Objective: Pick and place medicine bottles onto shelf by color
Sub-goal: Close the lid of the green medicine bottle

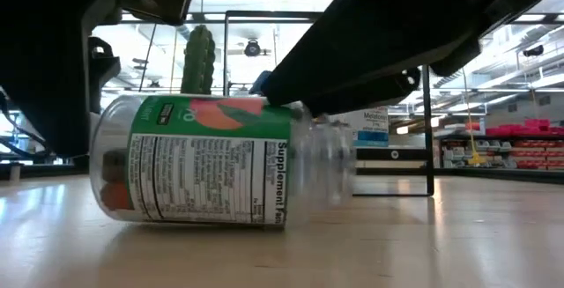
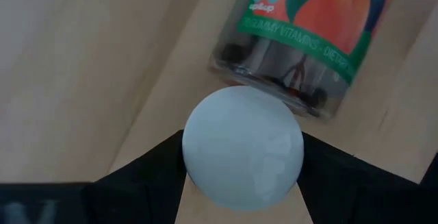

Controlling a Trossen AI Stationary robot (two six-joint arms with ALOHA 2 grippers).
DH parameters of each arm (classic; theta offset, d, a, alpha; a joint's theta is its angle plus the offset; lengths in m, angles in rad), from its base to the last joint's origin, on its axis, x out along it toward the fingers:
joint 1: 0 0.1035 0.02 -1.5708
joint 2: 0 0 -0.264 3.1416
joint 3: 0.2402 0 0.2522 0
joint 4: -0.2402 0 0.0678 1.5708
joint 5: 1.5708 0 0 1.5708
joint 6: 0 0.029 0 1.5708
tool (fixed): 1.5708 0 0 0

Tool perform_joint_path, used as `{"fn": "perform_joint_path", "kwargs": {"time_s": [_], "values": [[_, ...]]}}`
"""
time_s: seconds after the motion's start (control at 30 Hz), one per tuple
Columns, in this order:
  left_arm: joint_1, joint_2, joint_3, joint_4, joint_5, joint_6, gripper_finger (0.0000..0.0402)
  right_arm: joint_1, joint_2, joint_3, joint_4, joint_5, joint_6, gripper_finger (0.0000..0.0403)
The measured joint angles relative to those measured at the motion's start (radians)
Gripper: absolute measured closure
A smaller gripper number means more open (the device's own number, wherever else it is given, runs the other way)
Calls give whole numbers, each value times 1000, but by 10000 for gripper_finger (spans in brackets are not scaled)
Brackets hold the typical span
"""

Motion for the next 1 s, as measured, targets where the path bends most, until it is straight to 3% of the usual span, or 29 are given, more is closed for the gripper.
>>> {"fn": "perform_joint_path", "kwargs": {"time_s": [0.2, 0.47, 0.67, 0.87, 1.0], "values": [[0, 0, 1, 7, -1, -1, 153, 12, -58, -4, -106, 8, 176, 185], [4, 0, 1, 15, 11, -2, 159, 10, -258, -4, -426, 21, 518, 177], [13, 0, 1, 27, 11, -2, 153, 36, -348, -3, -521, -84, 887, 162], [24, 0, 1, 34, 12, -3, 158, 105, -311, -72, -450, -138, 1174, 160], [28, 0, 1, 39, 7, -3, 155, 131, -310, -244, -147, -68, 1300, 160]]}}
